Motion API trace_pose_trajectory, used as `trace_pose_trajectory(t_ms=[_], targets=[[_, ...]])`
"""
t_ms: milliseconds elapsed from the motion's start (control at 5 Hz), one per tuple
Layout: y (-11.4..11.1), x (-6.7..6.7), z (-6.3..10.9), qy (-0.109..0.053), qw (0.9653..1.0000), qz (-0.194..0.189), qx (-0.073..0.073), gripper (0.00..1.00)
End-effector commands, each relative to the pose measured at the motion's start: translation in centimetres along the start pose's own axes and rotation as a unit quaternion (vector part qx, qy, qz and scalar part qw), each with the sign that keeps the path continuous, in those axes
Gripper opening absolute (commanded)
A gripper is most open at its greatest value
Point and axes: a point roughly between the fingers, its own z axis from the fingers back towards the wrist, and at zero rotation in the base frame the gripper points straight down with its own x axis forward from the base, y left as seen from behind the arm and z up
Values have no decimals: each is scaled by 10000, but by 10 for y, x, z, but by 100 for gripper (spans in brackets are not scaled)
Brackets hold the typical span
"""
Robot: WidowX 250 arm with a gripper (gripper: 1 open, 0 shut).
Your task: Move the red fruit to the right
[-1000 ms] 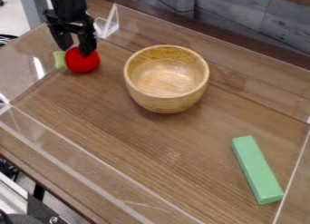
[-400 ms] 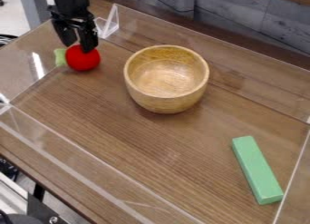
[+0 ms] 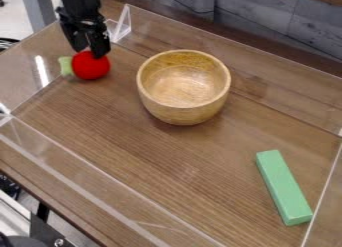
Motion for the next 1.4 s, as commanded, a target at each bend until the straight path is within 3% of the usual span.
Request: trace_pose_trajectory(t_ms=[0,200,600,800,1200], targets=[[9,10,18,-241,9996,-33,149,100],[8,13,14,-226,9997,-61,85,100],[-18,20,15,-224,9997,9,-20,100],[-20,15,32,-341,9991,244,29,0],[-62,24,77,-609,9981,33,3,0]])
